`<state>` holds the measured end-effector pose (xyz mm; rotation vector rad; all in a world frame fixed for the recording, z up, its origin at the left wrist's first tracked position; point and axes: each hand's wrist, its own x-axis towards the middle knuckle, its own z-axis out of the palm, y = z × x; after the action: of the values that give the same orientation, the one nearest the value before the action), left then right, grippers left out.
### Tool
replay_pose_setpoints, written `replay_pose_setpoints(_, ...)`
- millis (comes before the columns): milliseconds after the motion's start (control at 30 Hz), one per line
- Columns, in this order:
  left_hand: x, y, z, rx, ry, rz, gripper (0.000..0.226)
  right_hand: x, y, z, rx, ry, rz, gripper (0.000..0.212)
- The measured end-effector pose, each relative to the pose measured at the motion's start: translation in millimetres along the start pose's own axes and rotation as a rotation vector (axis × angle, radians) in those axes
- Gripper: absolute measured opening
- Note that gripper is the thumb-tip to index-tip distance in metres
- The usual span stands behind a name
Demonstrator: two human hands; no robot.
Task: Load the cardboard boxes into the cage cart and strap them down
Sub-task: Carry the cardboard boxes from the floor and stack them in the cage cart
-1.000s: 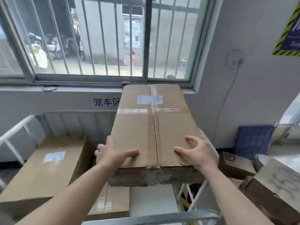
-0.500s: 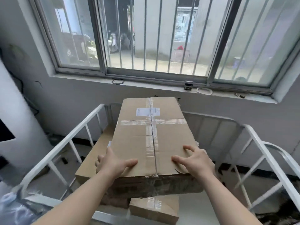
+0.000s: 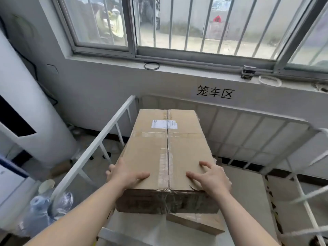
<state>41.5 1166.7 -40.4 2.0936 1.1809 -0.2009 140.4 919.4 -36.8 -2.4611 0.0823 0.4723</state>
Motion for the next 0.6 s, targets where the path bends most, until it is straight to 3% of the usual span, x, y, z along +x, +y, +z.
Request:
replay_pose_setpoints(433,116,-13,19,0.089,-0.091,-0.081,0.117,86,-31,69,-0.070,-0.049,0.054,0.071)
replay_pose_setpoints(600,166,-17,15,0.116,-0.117,-0.073,0.104,107,-45,108,-0.043,-0.038,0.116,0.069)
